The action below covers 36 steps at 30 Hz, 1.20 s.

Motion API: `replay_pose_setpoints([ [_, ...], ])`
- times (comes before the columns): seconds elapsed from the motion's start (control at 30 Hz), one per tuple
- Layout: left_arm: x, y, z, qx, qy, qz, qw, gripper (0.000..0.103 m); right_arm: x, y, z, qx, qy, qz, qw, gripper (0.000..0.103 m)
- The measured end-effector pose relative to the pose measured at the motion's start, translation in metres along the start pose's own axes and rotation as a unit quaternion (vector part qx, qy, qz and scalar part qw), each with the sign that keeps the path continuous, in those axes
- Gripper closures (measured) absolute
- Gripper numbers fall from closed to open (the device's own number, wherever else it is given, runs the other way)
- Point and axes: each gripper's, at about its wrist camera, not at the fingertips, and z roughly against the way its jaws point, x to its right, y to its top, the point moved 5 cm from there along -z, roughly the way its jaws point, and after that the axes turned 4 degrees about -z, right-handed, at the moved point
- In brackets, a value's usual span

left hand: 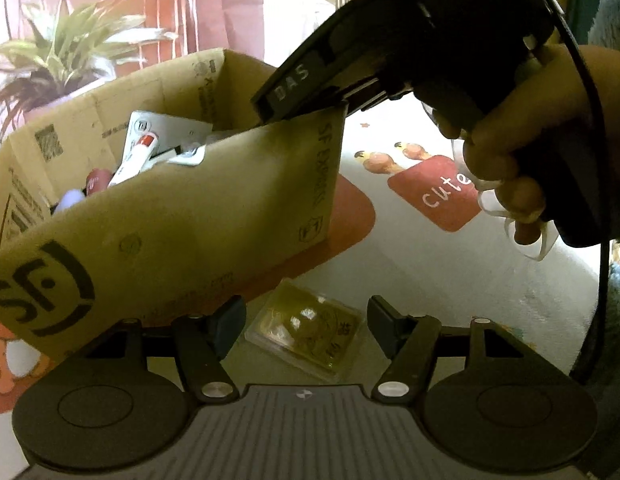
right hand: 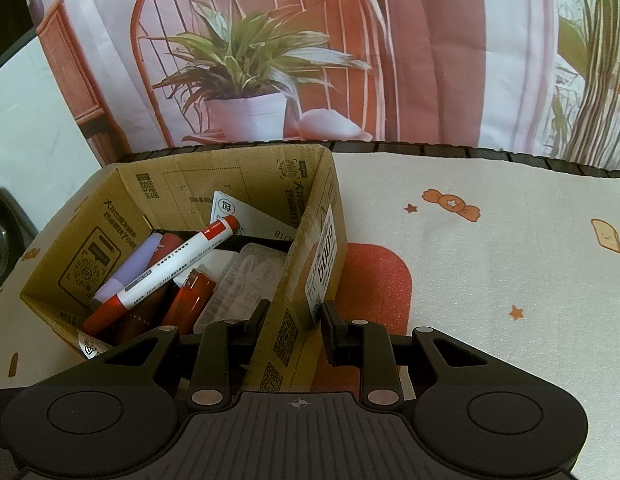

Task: Organize rigid objects
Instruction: 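Move the left gripper back to the table around the gold card, then close the left gripper on the gold card and lift it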

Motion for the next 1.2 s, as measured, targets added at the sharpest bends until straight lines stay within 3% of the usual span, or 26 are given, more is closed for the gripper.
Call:
replay_pose_setpoints([
  [0.47,-0.005,-0.010,0.006,-0.002,-0.025,0.005,0.9997,0.034,0.000,-0.001,0.000,-0.001,0.000,0.001,1.000,0.078],
  [0.7,-0.009,-0.011,0.007,-0.003,-0.045,0.020,0.9988,0.027,0.000,0.000,0.000,-0.001,0.000,0.001,1.000,0.078],
  [1.0,0.006,-0.017,0.006,-0.006,-0.027,-0.033,0.9991,0.027,0.000,0.000,0.000,-0.001,0.000,0.001,1.000,0.078],
  [1.1,0.010,-0.018,0.008,-0.001,-0.025,-0.040,0.9989,0.039,0.000,0.000,0.000,-0.001,0.000,0.001,1.000,0.078],
  [1.2,0.011,-0.018,0.009,-0.002,-0.026,-0.039,0.9989,0.040,0.000,0.000,0.000,-0.001,0.000,0.001,1.000,0.078],
])
